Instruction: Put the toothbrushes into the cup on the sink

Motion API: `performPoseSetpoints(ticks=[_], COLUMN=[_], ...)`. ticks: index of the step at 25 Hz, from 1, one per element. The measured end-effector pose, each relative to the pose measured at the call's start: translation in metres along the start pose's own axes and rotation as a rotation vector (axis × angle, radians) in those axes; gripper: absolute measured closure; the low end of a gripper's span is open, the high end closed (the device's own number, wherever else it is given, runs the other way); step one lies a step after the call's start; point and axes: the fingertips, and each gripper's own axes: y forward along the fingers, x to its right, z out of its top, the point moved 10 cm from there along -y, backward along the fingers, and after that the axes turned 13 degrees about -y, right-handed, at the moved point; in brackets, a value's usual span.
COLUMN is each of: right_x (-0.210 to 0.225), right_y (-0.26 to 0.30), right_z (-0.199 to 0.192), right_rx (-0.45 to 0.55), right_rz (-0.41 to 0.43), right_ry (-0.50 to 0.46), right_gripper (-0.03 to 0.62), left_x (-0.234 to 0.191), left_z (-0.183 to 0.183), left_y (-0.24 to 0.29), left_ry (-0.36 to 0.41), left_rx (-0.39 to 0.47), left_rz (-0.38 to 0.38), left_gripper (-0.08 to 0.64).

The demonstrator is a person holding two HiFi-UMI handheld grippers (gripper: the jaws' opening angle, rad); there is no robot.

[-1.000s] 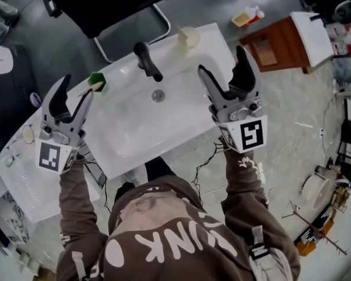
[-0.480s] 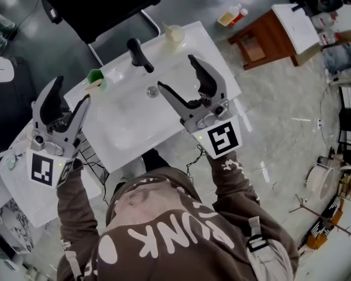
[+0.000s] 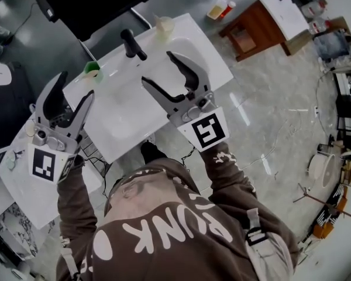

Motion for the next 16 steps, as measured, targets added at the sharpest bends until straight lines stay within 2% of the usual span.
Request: performPoseSetpoints(ticks=[8, 16], right_x=[-0.010, 0.006], right_y=[-0.001, -0.007], right_z=[0.009, -0.006], right_rx=[0.016, 0.012], right_rz=[-0.005, 0.006], right_ry=[-0.008, -0.012], right_gripper=[0.310, 0.322], left_x=[0.004, 0.008], left_z=[0.001, -0.005], left_y=[-0.009, 0.013], left_ry=[0.001, 0.004], left_rx=[0.004, -0.002], left_rz=[-0.008, -0.006], left_gripper=[0.298, 0.298])
